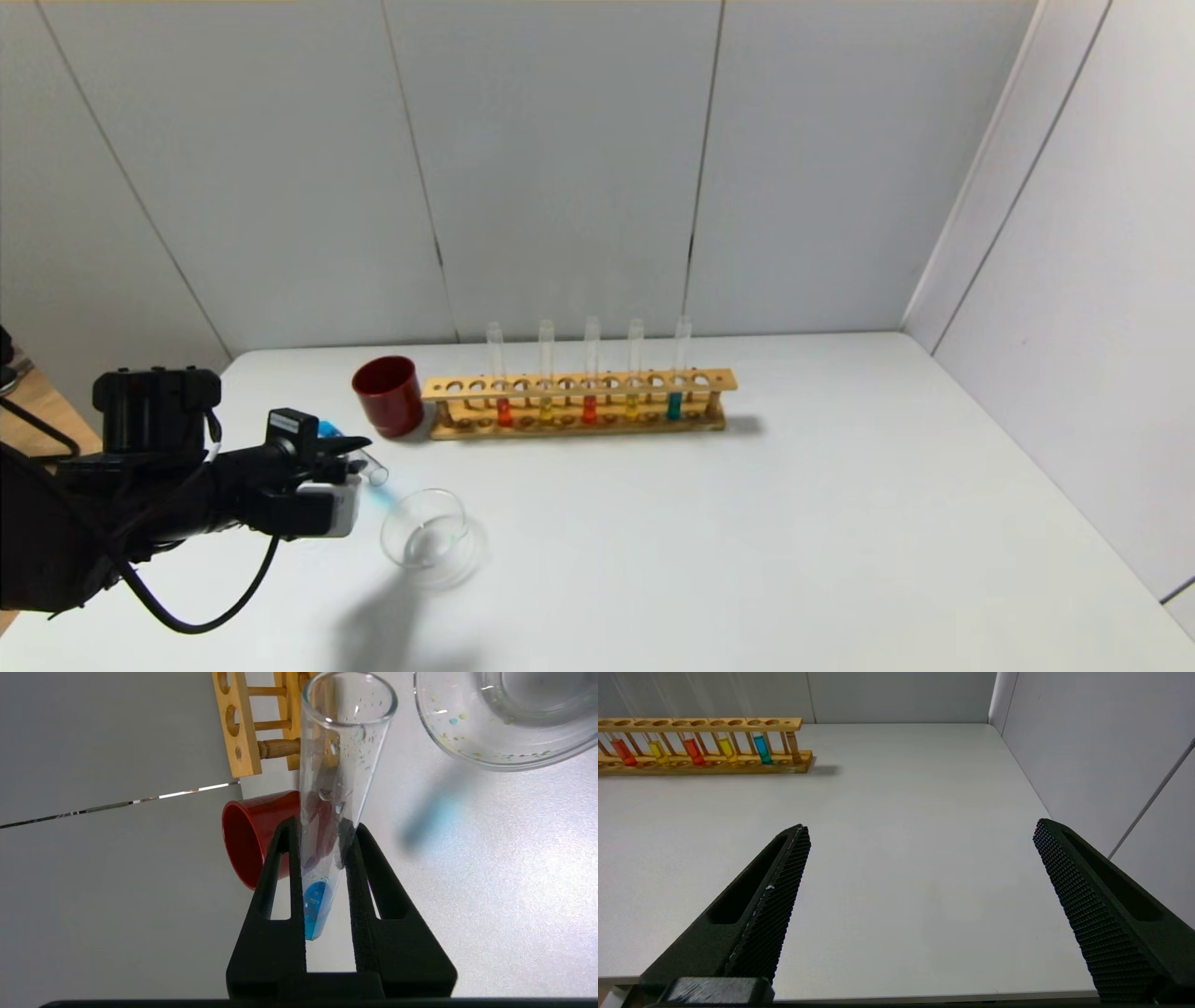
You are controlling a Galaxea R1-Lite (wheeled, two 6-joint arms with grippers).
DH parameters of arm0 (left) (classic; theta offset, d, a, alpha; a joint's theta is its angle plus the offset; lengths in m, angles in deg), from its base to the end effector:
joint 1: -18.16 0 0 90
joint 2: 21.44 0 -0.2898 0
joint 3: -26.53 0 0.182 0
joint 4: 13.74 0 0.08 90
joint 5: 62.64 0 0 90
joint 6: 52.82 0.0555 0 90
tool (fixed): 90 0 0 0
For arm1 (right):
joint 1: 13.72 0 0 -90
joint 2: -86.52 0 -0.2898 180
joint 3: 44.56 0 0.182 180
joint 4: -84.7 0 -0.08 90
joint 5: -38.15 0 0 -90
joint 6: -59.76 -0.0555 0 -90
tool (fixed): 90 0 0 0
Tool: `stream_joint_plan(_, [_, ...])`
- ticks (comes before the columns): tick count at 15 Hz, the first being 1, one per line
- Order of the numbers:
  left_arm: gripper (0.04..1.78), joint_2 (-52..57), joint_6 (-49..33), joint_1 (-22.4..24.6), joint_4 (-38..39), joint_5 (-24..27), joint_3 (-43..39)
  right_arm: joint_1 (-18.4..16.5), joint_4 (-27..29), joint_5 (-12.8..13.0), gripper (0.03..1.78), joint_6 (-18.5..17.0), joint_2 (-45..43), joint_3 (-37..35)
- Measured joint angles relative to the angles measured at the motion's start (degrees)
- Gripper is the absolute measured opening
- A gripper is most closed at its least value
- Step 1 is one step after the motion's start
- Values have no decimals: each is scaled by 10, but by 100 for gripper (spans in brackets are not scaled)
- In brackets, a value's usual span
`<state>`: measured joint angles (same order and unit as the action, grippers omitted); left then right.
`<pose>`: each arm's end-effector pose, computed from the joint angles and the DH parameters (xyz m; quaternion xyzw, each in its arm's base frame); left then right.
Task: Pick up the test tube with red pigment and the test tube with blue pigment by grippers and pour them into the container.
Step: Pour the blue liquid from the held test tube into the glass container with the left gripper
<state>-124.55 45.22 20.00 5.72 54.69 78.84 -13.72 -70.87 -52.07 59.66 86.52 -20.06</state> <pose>0.2919 -0.0161 0.0740 0.6644 0.0111 -0.3366 0.6672 0.0113 0.0002 0.0756 0.0009 -0.0006 0.0019 1.0000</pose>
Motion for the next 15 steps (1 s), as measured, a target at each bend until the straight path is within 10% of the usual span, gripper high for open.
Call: stream_joint_plan(15, [32, -5, 98, -25, 1, -42, 2, 0, 0, 0, 175, 0, 0, 0])
